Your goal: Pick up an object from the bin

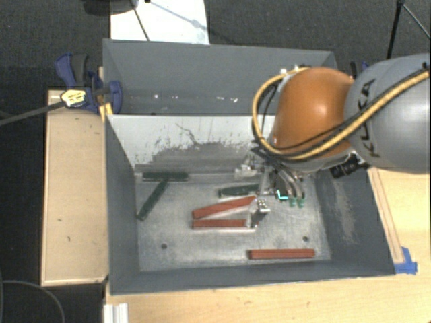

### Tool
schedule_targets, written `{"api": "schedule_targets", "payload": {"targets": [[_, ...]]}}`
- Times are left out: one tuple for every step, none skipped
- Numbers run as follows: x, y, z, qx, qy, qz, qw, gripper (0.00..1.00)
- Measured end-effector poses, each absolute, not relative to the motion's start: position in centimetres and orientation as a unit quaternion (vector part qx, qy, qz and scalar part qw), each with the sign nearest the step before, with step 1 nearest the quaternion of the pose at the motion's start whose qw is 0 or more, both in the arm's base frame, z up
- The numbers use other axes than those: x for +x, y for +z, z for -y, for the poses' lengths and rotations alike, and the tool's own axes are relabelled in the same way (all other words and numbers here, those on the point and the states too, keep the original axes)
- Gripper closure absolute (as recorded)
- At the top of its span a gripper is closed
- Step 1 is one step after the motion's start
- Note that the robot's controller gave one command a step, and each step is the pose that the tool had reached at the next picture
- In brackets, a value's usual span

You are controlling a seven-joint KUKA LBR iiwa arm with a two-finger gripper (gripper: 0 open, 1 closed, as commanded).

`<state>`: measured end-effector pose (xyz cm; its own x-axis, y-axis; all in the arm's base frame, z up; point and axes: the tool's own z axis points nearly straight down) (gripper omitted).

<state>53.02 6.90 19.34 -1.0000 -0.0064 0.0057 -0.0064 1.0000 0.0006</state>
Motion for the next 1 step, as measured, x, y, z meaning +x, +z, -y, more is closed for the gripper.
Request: {"api": "schedule_targets", "payload": {"targets": [[53.2,19.76,-6.86,0.002,-0.001,1.0,-0.001,0.0]]}}
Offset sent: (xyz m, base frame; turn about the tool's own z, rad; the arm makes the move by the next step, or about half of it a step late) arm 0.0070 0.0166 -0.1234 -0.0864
